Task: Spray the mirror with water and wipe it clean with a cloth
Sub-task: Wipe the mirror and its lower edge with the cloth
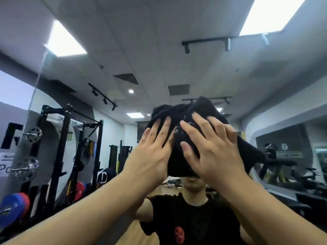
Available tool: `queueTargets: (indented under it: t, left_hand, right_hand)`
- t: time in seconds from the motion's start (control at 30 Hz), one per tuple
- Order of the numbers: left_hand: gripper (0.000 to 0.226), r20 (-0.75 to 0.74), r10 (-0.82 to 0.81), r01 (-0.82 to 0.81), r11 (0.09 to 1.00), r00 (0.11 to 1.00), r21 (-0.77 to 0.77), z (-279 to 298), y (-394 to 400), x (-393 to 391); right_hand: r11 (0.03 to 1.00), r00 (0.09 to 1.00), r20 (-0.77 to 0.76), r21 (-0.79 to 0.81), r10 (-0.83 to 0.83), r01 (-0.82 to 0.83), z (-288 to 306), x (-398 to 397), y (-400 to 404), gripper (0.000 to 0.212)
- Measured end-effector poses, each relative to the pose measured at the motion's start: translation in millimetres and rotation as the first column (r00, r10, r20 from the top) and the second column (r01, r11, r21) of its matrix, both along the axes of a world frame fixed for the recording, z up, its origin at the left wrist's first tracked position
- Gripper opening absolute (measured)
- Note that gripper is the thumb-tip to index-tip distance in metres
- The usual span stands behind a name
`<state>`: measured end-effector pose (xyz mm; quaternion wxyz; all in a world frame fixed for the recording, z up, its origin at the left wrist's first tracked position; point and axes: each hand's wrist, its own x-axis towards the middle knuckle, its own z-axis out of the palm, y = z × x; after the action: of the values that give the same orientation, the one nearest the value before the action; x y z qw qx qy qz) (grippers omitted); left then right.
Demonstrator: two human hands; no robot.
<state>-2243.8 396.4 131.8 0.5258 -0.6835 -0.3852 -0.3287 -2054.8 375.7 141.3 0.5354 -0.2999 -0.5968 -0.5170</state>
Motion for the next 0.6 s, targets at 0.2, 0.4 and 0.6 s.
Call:
queueTargets:
  t: [0.2,0.4,0.6]
  left_hand:
    - [0.084,0.016,0.198,-0.198,0.979,0.980,-0.049,88.1,-10.7,-23.2]
    - [0.075,0.140,0.231,-0.228,0.973,0.963,-0.036,157.0,-8.9,-44.5]
    - [0.083,0.240,0.236,-0.228,0.972,0.942,-0.059,199.8,-9.9,-68.6]
  right_hand:
    - [0.988,0.992,0.010,-0.088,-0.125,0.126,82.5,-26.6,1.7,0.057]
    - [0.994,0.993,0.036,-0.028,-0.109,0.110,162.2,-64.3,9.7,0.053]
    - [0.999,0.998,0.056,0.002,-0.041,0.041,218.9,-105.8,13.5,0.046]
